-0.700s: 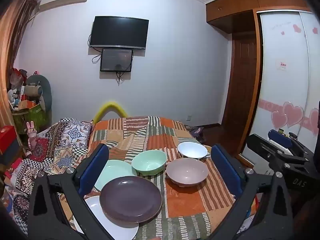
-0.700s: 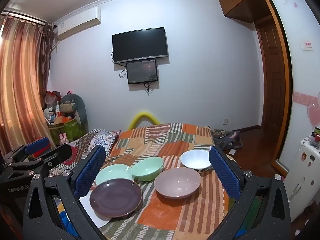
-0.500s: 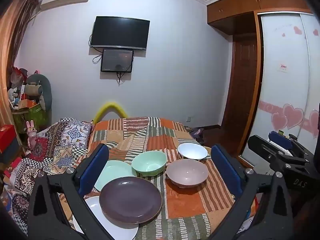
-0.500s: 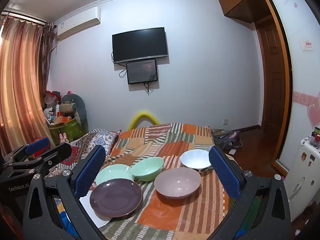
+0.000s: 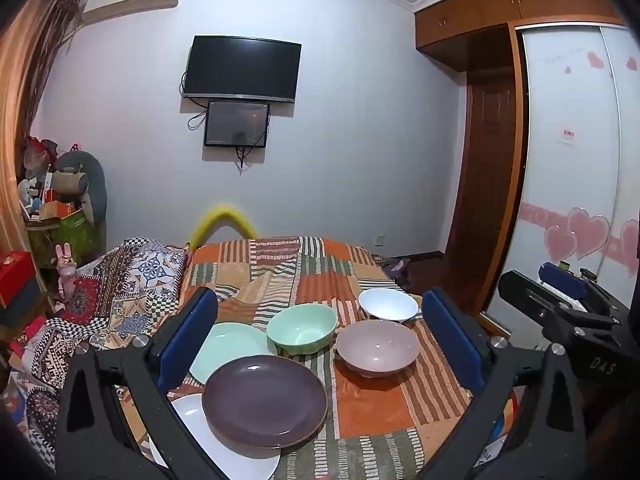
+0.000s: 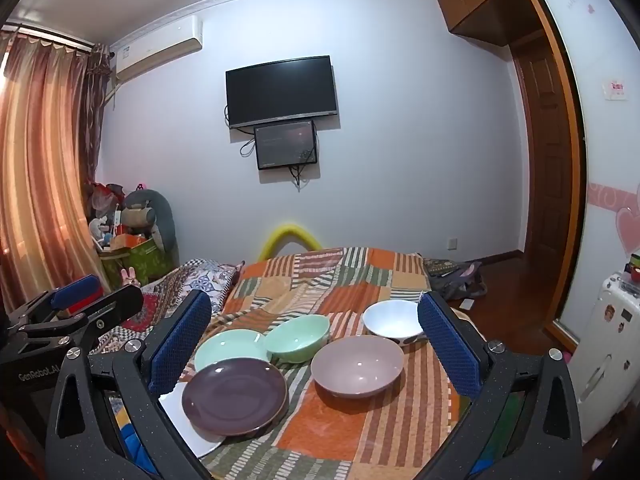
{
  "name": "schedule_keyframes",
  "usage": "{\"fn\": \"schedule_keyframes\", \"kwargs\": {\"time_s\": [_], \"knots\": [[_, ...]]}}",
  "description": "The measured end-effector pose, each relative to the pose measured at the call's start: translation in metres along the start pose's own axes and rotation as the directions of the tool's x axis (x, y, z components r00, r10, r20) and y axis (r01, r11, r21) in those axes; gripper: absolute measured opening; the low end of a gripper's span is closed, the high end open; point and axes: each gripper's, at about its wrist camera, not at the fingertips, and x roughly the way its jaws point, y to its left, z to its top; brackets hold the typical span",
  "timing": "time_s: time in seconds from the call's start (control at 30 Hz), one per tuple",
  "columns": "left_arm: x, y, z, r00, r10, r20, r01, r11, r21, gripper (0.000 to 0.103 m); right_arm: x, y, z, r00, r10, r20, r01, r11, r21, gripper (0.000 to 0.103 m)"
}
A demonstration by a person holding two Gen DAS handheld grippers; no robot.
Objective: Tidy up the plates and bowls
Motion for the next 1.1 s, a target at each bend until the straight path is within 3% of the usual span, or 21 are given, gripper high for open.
{"fn": "schedule_keyframes", "kwargs": {"time_s": [1.1], "knots": [[0.0000, -0.0044, -0.0017, 1.000, -0.003, -0.005, 0.003, 1.000, 0.021, 0.103, 0.0029, -0.0013, 0.0002, 1.000, 0.004, -0.014, -0.003, 1.000, 0.013, 0.103]]}}
